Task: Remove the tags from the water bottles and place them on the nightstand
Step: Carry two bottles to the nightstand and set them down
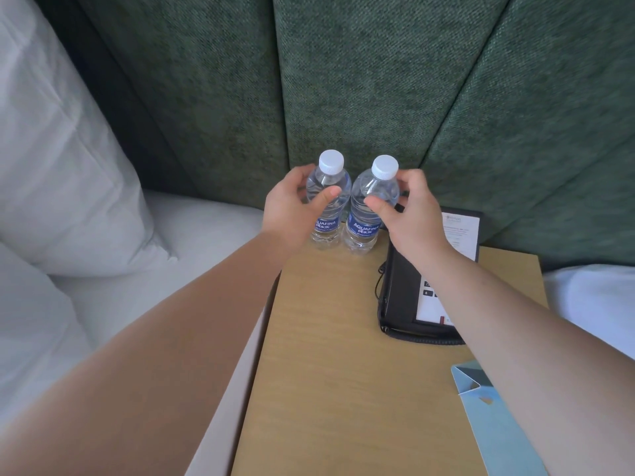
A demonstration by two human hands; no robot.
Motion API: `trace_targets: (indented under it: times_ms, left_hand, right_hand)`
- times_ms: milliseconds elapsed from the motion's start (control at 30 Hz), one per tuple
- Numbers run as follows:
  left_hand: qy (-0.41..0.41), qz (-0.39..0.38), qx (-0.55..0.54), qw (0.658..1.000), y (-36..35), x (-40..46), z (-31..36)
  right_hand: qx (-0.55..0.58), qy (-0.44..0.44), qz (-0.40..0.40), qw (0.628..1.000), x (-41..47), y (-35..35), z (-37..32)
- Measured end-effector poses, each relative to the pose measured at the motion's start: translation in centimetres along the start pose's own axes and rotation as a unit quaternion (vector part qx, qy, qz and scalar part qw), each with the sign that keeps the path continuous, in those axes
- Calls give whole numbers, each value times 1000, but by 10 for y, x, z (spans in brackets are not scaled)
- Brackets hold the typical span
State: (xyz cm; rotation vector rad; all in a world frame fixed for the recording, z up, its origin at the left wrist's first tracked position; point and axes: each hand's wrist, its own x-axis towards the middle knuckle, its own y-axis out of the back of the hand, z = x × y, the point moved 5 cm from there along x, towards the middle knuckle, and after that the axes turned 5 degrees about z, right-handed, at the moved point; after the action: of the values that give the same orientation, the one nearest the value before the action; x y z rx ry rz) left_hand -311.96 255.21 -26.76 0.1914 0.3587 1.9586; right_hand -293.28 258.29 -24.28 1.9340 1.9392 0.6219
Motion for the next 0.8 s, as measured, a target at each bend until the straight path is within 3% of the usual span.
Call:
trace_targets:
  times_ms: [267,533,800]
  left_hand:
    - [-4,-5,158,987,1,-18,14]
    - [-79,23,296,952,34,-69,62]
    - [-96,-50,358,928,52,-192,105]
  right_hand:
    - [-31,-9,-18,999,-12,8,-4]
    - [-141,32,4,989,-62,59,-41]
    - [-184,23,-15,983,-165,121,-85]
